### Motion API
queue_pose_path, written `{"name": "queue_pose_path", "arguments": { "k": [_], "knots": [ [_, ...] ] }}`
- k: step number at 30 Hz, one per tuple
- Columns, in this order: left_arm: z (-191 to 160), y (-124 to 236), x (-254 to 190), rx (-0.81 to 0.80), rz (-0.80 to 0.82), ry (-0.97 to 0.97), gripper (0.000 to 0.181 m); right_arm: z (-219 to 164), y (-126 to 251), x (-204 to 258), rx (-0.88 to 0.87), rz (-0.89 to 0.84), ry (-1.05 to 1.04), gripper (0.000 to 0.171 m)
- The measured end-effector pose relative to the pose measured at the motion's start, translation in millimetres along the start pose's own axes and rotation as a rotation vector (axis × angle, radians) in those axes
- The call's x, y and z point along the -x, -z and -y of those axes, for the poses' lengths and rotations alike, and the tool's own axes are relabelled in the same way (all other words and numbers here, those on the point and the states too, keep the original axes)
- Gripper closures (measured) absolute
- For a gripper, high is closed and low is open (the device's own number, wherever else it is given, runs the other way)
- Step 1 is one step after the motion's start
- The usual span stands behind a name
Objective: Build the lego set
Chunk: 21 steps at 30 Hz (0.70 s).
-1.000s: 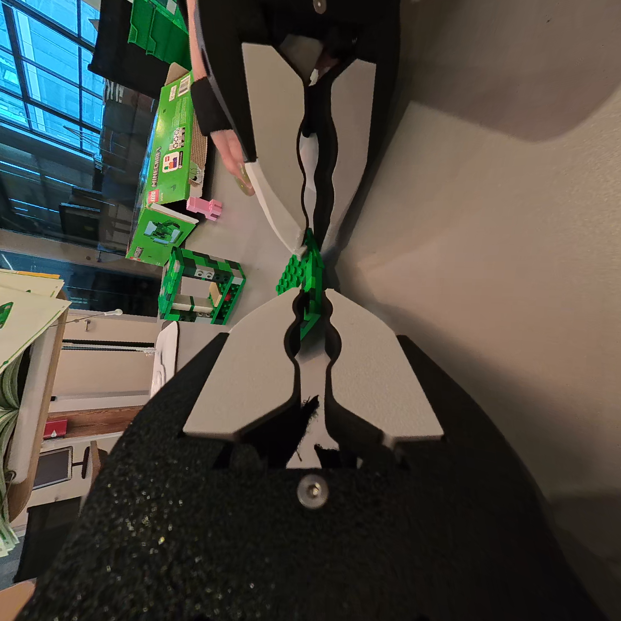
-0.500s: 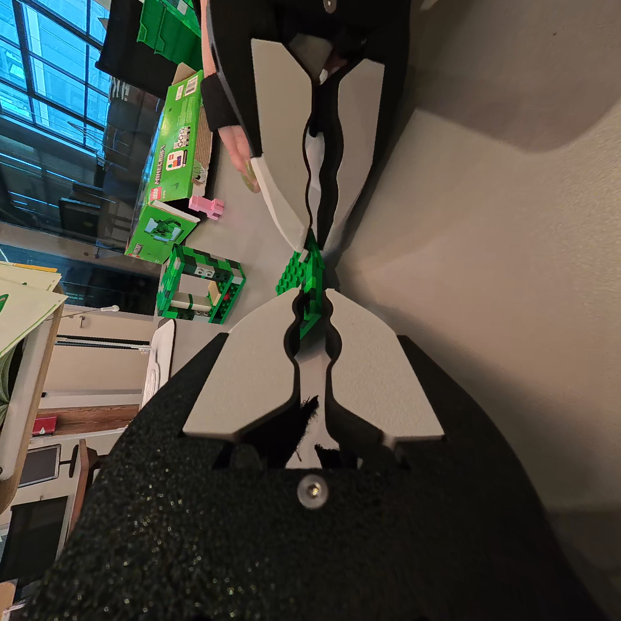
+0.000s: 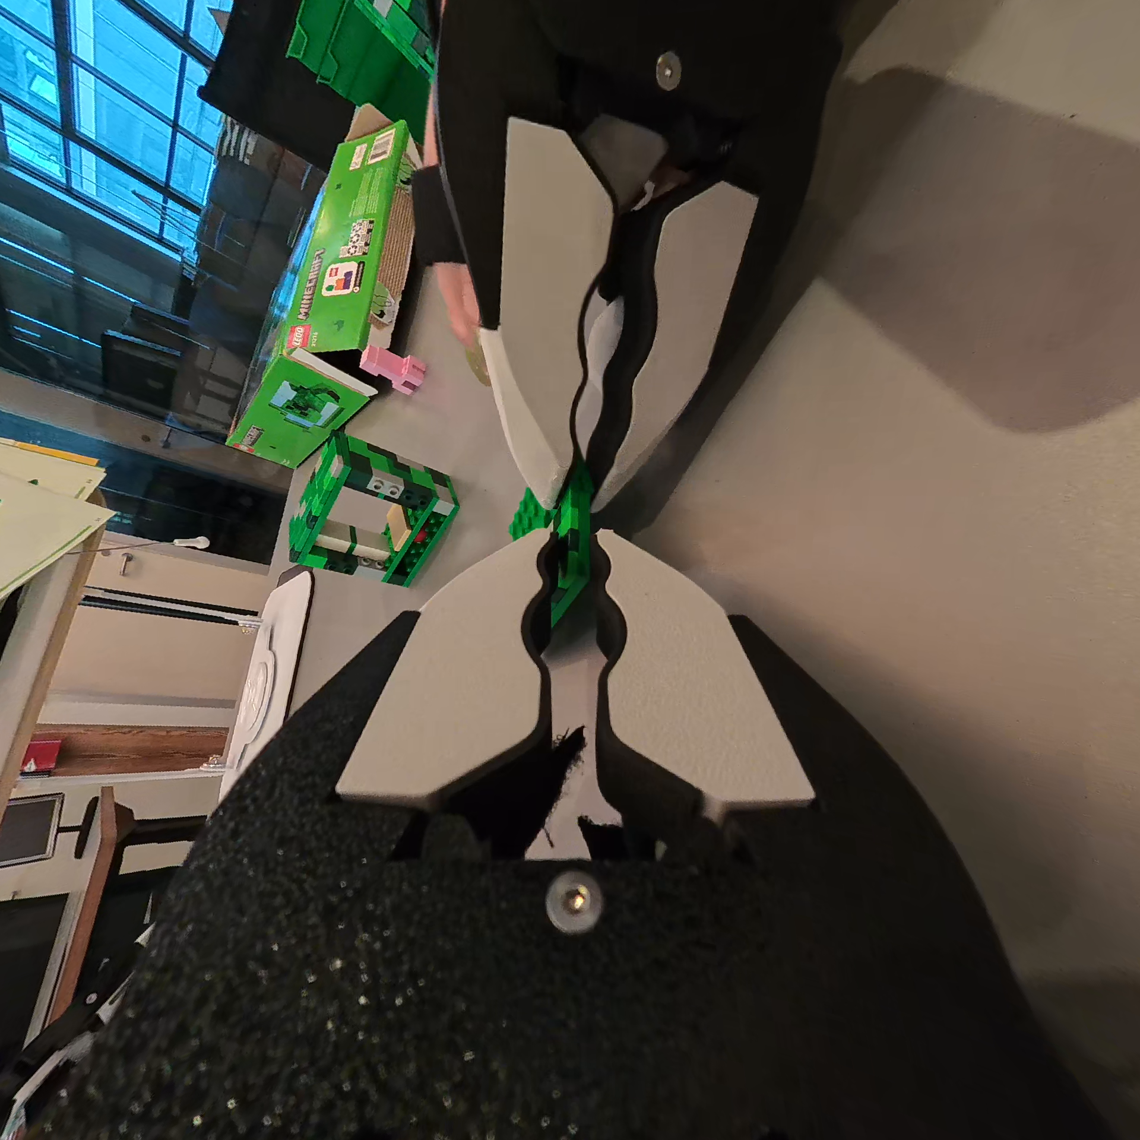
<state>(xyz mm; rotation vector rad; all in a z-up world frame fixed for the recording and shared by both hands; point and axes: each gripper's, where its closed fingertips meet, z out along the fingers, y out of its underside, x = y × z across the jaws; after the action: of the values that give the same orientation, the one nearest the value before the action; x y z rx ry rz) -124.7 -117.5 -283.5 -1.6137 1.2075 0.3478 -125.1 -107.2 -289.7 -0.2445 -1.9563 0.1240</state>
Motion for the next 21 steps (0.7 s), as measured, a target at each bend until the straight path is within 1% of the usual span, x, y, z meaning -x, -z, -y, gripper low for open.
{"name": "queue_pose_path", "arguments": {
  "k": [7,13,14,15,18,19,20,21],
  "knots": [
    [-0.6,1.1,4.0,0.001,0.025,0.014,0.173,-1.1,-0.6,-6.2,0.033,-0.015,-0.104,0.165],
    [0.8,2.2,6.9,-0.004,0.061,-0.007,0.172,-1.2,0.5,-10.9,0.041,-0.063,-0.084,0.165],
    [1.8,2.8,9.0,-0.006,0.08,-0.015,0.169,-0.8,1.6,-13.8,0.039,-0.082,-0.073,0.165],
    [1.1,2.7,10.7,0.004,0.095,-0.027,0.16,0.4,2.6,-15.7,0.032,-0.093,-0.068,0.165],
    [-9.5,-1.8,11.7,0.082,0.119,-0.069,0.142,3.1,4.4,-17.7,0.015,-0.104,-0.065,0.165],
    [-13.6,-3.6,11.1,0.108,0.121,-0.085,0.142,3.9,4.9,-17.7,0.011,-0.107,-0.057,0.165],
    [-17.0,-4.6,12.5,0.131,0.135,-0.097,0.151,5.0,5.4,-17.8,0.005,-0.111,-0.053,0.165],
    [-19.4,-4.8,14.9,0.149,0.153,-0.106,0.154,6.4,6.2,-18.6,-0.002,-0.118,-0.048,0.165]
  ]
}}
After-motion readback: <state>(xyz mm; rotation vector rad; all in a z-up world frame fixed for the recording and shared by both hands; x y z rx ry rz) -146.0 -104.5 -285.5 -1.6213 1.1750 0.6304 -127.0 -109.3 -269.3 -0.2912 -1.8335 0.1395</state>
